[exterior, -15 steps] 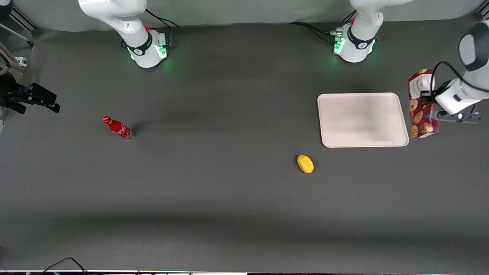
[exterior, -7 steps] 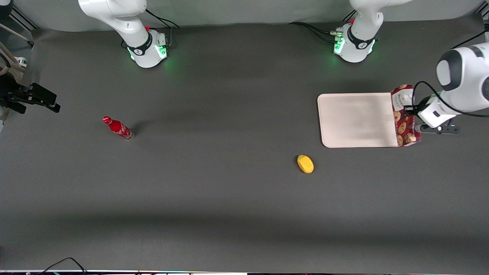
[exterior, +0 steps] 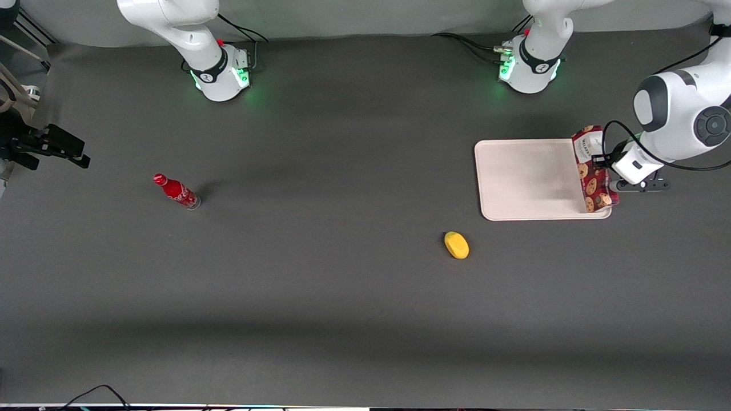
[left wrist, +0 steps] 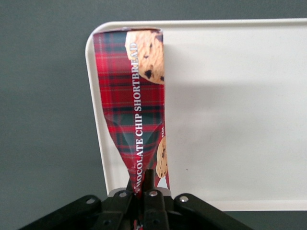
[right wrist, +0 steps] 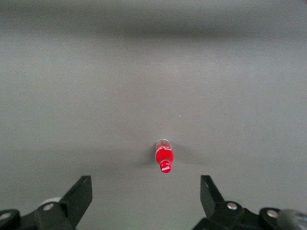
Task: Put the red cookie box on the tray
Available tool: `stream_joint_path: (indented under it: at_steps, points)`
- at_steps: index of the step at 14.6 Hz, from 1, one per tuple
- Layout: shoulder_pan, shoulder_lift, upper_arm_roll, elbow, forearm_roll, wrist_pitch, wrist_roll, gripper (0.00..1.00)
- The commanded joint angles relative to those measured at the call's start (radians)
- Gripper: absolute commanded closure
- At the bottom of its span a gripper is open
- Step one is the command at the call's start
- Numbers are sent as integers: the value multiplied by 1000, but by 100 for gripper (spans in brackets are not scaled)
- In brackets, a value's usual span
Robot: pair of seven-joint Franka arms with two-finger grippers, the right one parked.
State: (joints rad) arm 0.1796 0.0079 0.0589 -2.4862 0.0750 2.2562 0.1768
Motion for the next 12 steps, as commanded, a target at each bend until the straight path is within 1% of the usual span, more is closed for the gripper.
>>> stream_joint_path:
  at_steps: [1, 2, 3, 5, 6, 7, 8, 9, 10, 12]
  points:
    - [1, -29, -2, -51, 8, 55, -7, 89]
    - [1, -23, -2, -51, 20, 55, -5, 88]
    - [1, -20, -2, -50, 47, 59, -5, 85]
    - [1, -6, -2, -48, 58, 80, -5, 79]
    - [1, 0, -2, -48, 58, 88, -3, 65]
    - [1, 0, -2, -45, 58, 85, -2, 43]
    - [1, -2, -4, -39, 58, 72, 0, 6]
    - [0, -9, -7, -24, 58, 51, 1, 0]
    - [0, -17, -8, 2, 58, 5, 1, 0]
    - [-9, -42, -16, 116, 57, -152, -20, 0]
